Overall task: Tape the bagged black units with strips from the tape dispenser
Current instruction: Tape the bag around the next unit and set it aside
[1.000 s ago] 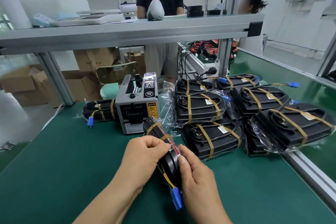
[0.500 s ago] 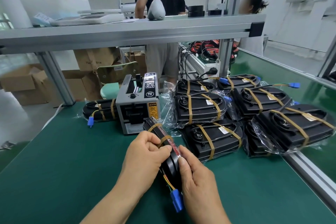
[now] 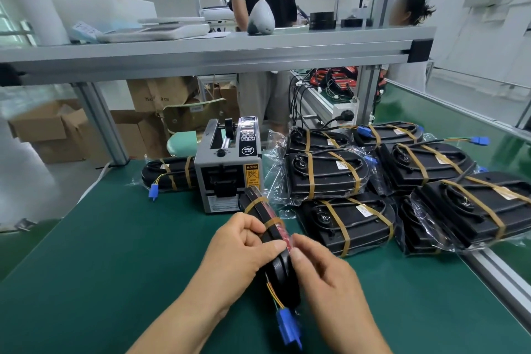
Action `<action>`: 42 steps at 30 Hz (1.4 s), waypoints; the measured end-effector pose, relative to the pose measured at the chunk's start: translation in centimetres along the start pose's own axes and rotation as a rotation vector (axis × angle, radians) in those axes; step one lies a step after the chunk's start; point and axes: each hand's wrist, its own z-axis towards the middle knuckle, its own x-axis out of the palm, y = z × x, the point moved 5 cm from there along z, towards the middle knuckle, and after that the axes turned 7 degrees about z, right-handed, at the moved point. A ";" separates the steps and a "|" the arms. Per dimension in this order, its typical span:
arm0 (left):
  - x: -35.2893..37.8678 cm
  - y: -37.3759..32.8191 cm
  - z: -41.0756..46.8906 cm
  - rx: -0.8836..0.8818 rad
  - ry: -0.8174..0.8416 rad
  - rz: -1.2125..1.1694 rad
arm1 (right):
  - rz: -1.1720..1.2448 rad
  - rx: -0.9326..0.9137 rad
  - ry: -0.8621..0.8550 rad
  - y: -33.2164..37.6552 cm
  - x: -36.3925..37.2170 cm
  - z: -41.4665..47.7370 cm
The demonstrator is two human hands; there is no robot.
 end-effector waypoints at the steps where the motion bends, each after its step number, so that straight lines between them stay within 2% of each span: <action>1: 0.0 0.0 0.0 -0.003 0.003 -0.005 | -0.025 -0.007 0.015 0.7 -0.3 0.6; 6: 0.3 -0.3 0.1 0.023 -0.044 0.043 | -0.201 -0.015 0.154 3.7 0.8 6.0; 8: 0.4 -0.4 0.1 0.026 -0.038 0.064 | -0.241 0.039 0.226 3.9 2.1 7.7; 11: -0.2 -0.3 0.3 0.008 0.090 0.052 | -0.263 0.116 0.318 2.8 3.5 8.8; 13: -1.3 0.2 1.1 -0.023 0.124 -0.067 | -0.190 0.137 0.344 1.9 3.8 8.9; 16: -4.3 2.0 4.4 -0.179 -0.178 -0.296 | -0.108 0.140 0.308 1.3 3.7 9.0; 18: -5.2 3.0 7.0 -0.291 -0.308 -0.412 | -0.113 0.131 0.294 1.3 3.7 9.1; 25: -4.0 4.0 12.1 -0.528 -0.331 -0.633 | -0.078 0.138 0.293 1.4 3.6 8.8; 32: -3.3 3.9 13.1 -0.572 -0.406 -0.781 | -0.062 0.123 0.289 1.4 3.8 8.8; 36: -3.7 3.2 11.5 -0.487 -0.515 -0.786 | -0.048 0.126 0.277 1.3 3.5 8.8; 38: -3.9 2.4 10.3 -0.361 -0.395 -0.713 | -0.032 0.129 0.267 1.1 3.4 8.8; 42: -3.2 0.0 7.7 -0.154 0.010 -0.464 | 0.008 0.130 0.268 0.9 3.5 9.0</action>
